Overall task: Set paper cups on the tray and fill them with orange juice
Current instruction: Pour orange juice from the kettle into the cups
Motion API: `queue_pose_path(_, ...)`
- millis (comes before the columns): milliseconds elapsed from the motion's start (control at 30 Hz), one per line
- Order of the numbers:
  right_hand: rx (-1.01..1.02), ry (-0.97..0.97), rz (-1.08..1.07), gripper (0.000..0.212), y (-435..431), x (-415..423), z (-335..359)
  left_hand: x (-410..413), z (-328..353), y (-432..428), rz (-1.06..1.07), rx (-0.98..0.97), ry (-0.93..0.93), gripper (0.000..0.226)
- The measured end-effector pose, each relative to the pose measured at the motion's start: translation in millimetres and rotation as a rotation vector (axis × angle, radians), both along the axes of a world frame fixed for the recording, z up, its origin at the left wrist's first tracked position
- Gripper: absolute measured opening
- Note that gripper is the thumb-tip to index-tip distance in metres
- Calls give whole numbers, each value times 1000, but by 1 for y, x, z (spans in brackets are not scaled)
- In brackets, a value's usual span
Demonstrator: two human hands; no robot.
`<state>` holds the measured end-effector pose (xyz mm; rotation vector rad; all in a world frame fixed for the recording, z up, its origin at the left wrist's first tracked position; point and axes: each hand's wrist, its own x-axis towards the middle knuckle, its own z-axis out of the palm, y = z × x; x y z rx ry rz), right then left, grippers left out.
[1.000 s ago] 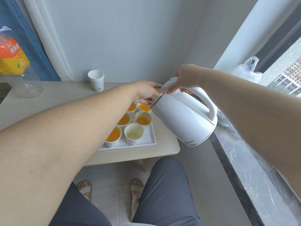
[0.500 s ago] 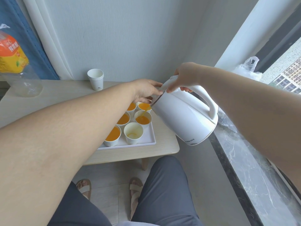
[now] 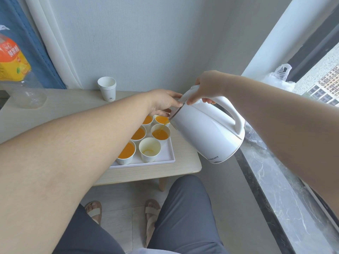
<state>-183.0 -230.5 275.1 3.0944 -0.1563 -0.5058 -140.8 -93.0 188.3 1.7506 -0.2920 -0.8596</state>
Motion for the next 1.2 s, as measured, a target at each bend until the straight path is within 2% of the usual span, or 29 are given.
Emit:
queue_pose_path(800, 11, 12, -10, 45, 4, 3, 0, 4, -3, 3, 0, 0, -13, 47)
queue_pose_path(1200, -11, 29, 13, 37, 8, 6, -8, 10, -17, 6, 2, 16, 14, 50)
